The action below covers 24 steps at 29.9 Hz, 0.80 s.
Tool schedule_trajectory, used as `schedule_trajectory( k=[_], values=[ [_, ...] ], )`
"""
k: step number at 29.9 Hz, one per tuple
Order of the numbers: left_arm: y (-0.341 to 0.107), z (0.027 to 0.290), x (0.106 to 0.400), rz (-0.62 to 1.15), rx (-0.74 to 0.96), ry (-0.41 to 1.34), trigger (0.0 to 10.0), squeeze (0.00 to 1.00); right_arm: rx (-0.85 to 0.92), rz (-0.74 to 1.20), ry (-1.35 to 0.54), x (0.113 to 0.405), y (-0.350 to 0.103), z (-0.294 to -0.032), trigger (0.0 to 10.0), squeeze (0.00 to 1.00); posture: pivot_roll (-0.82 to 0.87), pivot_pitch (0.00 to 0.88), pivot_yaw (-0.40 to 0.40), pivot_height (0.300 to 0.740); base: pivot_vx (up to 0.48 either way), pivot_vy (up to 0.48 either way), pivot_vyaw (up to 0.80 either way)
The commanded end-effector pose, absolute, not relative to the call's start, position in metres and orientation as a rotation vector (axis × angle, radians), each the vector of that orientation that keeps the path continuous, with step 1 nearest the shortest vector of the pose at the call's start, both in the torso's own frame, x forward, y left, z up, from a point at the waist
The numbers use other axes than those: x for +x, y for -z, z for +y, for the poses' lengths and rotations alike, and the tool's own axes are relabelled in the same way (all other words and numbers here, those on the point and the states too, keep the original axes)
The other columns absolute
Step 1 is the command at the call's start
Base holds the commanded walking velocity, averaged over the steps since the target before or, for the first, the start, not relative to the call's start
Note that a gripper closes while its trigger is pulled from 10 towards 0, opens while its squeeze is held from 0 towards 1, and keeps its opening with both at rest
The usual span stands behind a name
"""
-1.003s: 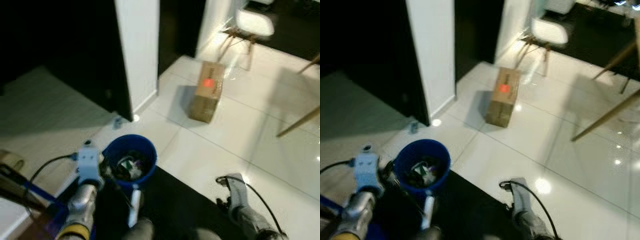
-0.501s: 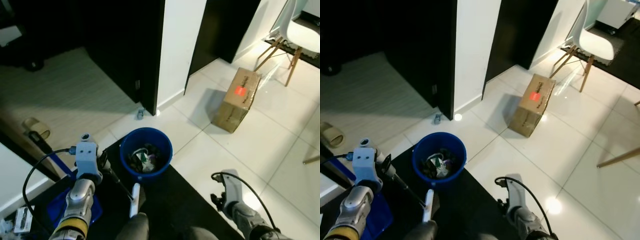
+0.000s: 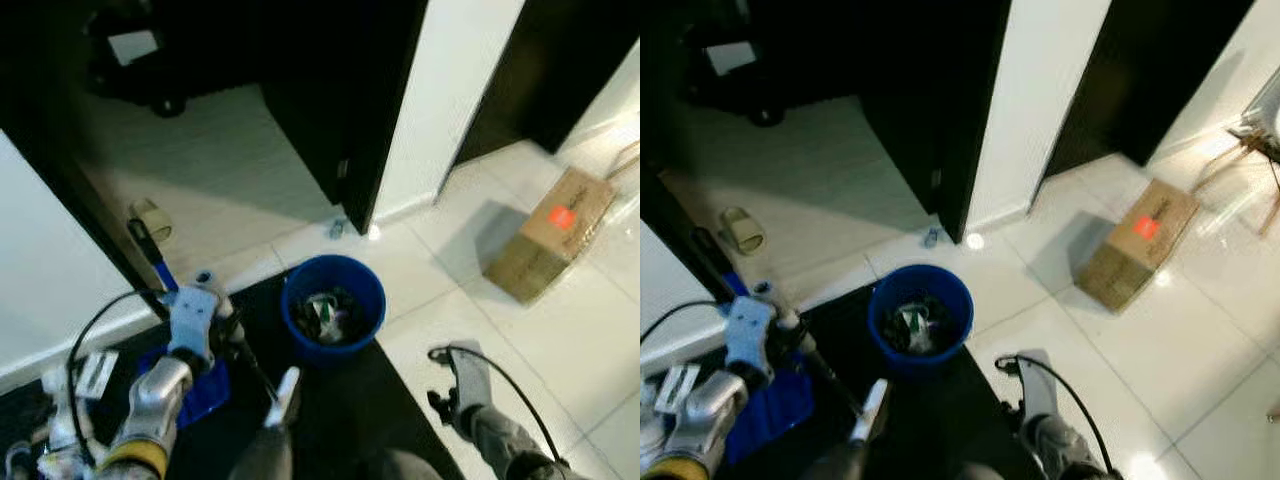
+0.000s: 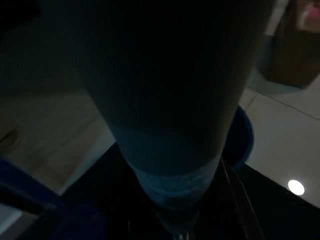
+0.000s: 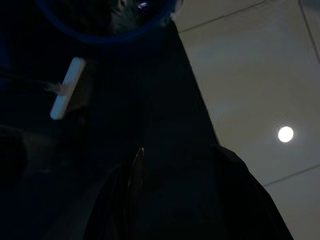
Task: Sweep floor
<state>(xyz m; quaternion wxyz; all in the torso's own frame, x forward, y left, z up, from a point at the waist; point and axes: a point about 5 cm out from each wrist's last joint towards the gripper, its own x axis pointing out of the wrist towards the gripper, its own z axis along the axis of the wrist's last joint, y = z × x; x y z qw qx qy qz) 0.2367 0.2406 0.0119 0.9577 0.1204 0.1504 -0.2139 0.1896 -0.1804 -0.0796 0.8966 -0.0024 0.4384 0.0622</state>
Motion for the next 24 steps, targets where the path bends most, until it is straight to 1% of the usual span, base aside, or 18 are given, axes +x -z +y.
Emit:
schedule_trajectory(
  k=[1,2,3,4,5,7,10,13,17,19,24],
  values=[
    [-0.007,0.249,0.228,0.380,0.313,0.494,10.0,0.00,-0.005,0.914,-0.116,0.188,0.080,-0.185,10.0,0.00,0.14,0.000,-0.103,0.740,0.000,0.000,0.80],
    [-0.012,0.248,0.231,0.368,0.330,0.535,10.0,0.00,-0.005,0.913,-0.115,0.188,0.080,-0.186,10.0,0.00,0.14,0.000,-0.103,0.740,0.000,0.000,0.80],
    [-0.012,0.248,0.231,0.368,0.330,0.535,10.0,0.00,-0.005,0.913,-0.115,0.188,0.080,-0.186,10.0,0.00,0.14,0.000,-0.103,0.740,0.000,0.000,0.80],
    [-0.018,0.246,0.233,0.352,0.359,0.590,10.0,0.00,-0.004,0.912,-0.113,0.189,0.080,-0.186,10.0,0.00,0.13,0.000,-0.101,0.740,0.000,0.000,0.80],
    [-0.018,0.246,0.233,0.352,0.359,0.590,10.0,0.00,-0.004,0.912,-0.113,0.189,0.080,-0.186,10.0,0.00,0.13,0.000,-0.101,0.740,0.000,0.000,0.80],
    [-0.028,0.240,0.237,0.331,0.395,0.686,10.0,0.00,-0.001,0.912,-0.108,0.188,0.080,-0.187,10.0,0.00,0.13,0.000,-0.098,0.740,0.000,0.000,0.80],
    [-0.033,0.237,0.238,0.324,0.396,0.732,10.0,0.00,0.001,0.912,-0.107,0.188,0.080,-0.187,10.0,0.00,0.13,0.000,-0.098,0.740,0.000,0.000,0.80],
    [-0.045,0.226,0.237,0.336,0.362,0.858,10.0,0.00,0.005,0.915,-0.107,0.186,0.081,-0.187,10.0,0.00,0.13,0.000,-0.098,0.740,0.000,0.000,0.80],
    [-0.047,0.224,0.234,0.352,0.354,0.894,10.0,0.00,0.006,0.916,-0.108,0.186,0.081,-0.186,10.0,0.00,0.13,0.000,-0.099,0.740,0.000,0.000,0.80],
    [-0.049,0.225,0.227,0.397,0.340,0.930,10.0,0.00,0.009,0.917,-0.109,0.186,0.081,-0.186,10.0,0.00,0.13,0.000,-0.099,0.740,0.000,0.000,0.80],
    [-0.054,0.228,0.220,0.431,0.326,0.948,10.0,0.00,0.009,0.918,-0.110,0.185,0.081,-0.186,10.0,0.00,0.14,0.000,-0.103,0.740,0.000,0.000,0.80]
  ],
)
